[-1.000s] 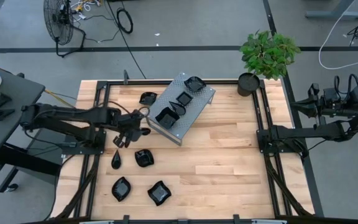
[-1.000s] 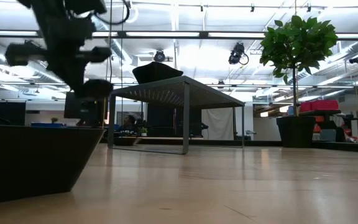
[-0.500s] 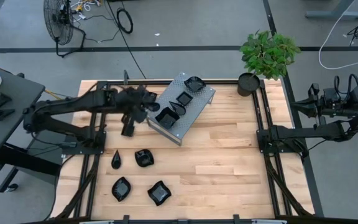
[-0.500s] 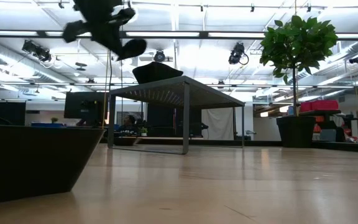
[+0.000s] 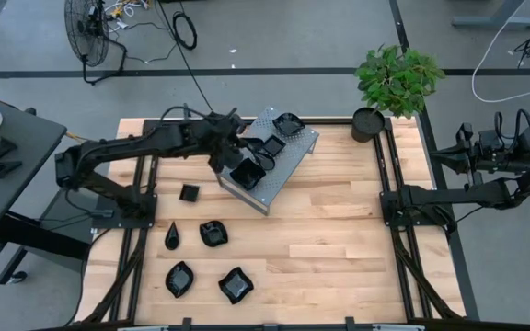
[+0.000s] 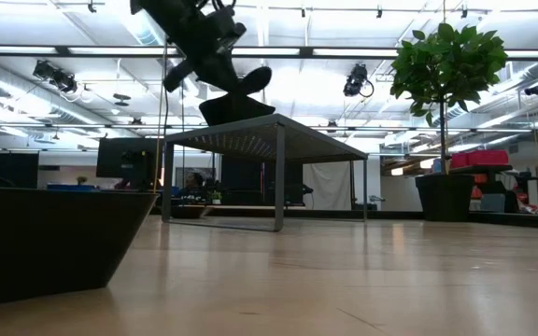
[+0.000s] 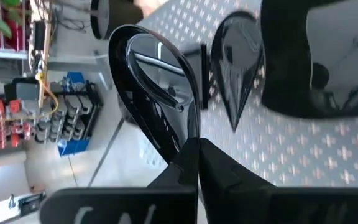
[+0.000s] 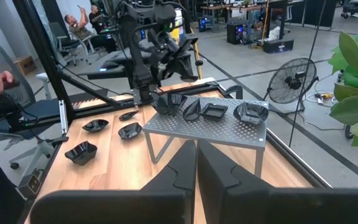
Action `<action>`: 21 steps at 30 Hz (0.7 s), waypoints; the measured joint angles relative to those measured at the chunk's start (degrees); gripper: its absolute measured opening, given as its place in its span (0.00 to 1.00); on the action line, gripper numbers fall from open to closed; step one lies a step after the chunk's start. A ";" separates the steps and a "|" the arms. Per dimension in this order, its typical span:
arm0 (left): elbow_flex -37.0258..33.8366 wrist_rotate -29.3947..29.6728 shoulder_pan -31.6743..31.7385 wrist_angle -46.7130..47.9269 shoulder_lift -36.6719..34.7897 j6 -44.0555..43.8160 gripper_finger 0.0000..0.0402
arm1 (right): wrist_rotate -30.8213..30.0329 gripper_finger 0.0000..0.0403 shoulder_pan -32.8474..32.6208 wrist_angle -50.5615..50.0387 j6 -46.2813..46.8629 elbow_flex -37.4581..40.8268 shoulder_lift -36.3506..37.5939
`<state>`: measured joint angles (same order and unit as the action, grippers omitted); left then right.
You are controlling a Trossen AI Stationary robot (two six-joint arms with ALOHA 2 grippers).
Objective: Pick & Place Mini shaped plates
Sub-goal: Stack the black drop shape plate on top of the black drop shape plate on the shelf
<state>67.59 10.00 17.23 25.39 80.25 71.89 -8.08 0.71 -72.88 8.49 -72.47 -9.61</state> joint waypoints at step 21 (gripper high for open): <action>-0.04 -5.77 0.61 -4.45 5.77 5.76 0.01 | 0.00 0.05 0.00 0.00 -0.02 0.00 0.00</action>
<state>67.55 4.23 17.85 20.94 86.02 77.65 -8.08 0.71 -72.88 8.47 -72.47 -9.61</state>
